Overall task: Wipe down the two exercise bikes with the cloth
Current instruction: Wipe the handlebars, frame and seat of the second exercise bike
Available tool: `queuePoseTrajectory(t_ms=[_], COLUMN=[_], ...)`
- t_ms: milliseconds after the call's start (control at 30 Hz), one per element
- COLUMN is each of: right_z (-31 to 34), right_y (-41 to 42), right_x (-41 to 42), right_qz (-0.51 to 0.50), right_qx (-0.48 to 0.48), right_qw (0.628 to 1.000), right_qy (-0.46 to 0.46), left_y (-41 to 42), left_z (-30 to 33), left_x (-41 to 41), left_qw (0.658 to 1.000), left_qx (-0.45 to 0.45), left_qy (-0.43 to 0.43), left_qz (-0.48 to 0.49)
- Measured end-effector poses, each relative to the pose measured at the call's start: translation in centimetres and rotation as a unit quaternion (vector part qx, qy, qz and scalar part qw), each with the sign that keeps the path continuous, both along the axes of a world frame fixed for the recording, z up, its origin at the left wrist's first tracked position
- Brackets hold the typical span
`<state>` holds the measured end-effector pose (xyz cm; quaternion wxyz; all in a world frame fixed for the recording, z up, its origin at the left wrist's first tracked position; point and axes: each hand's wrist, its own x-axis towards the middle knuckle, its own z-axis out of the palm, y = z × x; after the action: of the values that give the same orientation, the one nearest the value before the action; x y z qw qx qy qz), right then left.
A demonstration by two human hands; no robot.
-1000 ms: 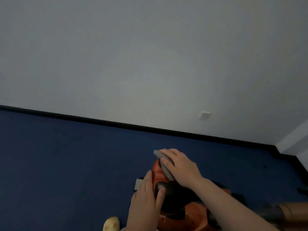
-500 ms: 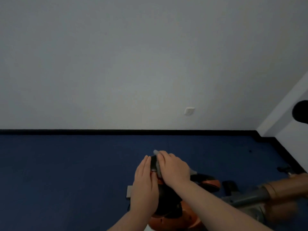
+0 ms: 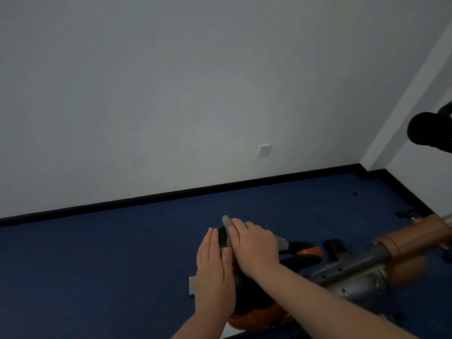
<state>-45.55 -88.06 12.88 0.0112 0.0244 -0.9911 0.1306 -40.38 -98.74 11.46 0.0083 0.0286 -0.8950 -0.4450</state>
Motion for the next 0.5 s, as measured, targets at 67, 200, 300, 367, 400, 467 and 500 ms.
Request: queuePoseTrajectory(t_ms=[67, 200, 300, 367, 400, 467, 500], right_z=[-0.3, -0.3, 0.4, 0.7, 0.7, 0.1, -0.2], right_y=[1.2, 6.7, 8.7, 7.4, 6.1, 3.3, 2.6], right_x=[1.7, 3.9, 3.4, 3.0, 3.1, 4.0, 4.5], right_qz=[0.044, -0.005, -0.133, -0.201, -0.205, -0.174, -0.155], right_qx=[-0.04, 0.035, 0.069, 0.056, 0.062, 0.055, 0.031], right_qw=[0.998, 0.998, 0.989, 0.978, 0.977, 0.982, 0.985], right_qy=[0.026, 0.048, -0.003, 0.0, 0.017, 0.057, 0.067], left_y=[-0.5, -1.3, -0.9, -1.0, -1.1, -1.4, -1.4], left_z=[0.0, 0.3, 0.8, 1.1, 1.3, 1.7, 1.9], left_x=[-0.2, -1.7, -2.8, -3.4, -3.9, -5.6, -6.6], left_qw=[0.999, 0.948, 0.916, 0.902, 0.896, 0.888, 0.885], left_qx=[-0.03, -0.268, -0.318, -0.334, -0.335, -0.322, -0.308], left_qy=[-0.004, 0.03, 0.04, 0.055, 0.064, 0.085, 0.095], left_qz=[-0.028, -0.169, -0.241, -0.269, -0.283, -0.318, -0.336])
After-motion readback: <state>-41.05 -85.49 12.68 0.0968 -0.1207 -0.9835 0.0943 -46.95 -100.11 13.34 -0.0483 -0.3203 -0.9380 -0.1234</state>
